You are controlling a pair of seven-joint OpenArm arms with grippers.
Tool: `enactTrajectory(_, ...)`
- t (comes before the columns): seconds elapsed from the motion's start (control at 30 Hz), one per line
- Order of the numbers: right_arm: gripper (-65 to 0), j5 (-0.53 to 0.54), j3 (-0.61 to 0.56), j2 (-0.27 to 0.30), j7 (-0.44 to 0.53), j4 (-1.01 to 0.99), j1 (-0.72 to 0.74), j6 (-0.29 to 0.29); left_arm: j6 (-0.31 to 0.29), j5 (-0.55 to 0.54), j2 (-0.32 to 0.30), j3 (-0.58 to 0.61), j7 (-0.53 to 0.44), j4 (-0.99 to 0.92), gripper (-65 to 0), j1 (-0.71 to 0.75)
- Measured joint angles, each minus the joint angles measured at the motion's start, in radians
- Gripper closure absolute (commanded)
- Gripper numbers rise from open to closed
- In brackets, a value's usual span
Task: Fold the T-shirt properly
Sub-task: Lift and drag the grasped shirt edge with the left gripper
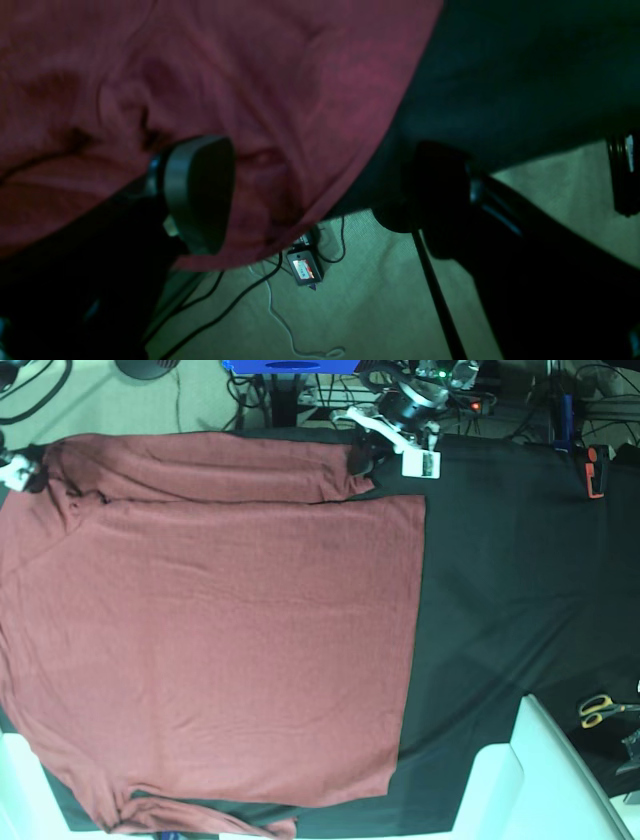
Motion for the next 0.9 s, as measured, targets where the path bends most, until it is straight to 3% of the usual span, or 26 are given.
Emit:
enactTrajectory(0.17, -52.7, 0.002, -0.003, 0.036, 0.061, -0.049, 0.011, 0.003, -0.004, 0.0, -0.001, -0.003, 0.003, 0.0, 0.0, 0.0)
enactTrajectory(0.47, -52.5, -0.002, 0.002, 0.068, 0.067, -0.177, 0.042, -0.001, -0.001, 0.0, 0.0, -0.003, 0.005, 0.005, 0.0, 0.003)
enactTrajectory(0.67, -35.3, 0.005, -0.005, 0.069, 0.072, -0.195, 0.05, 0.0, -0.003, 0.0, 0.0, -0.003, 0.003, 0.005, 0.0, 0.006)
enactTrajectory(0.9, -25.8, 0.02, -0.004, 0.082, 0.093, -0.261, 0.051, 0.0, -0.003, 0.0, 0.0, -0.003, 0.003, 0.005, 0.0, 0.008)
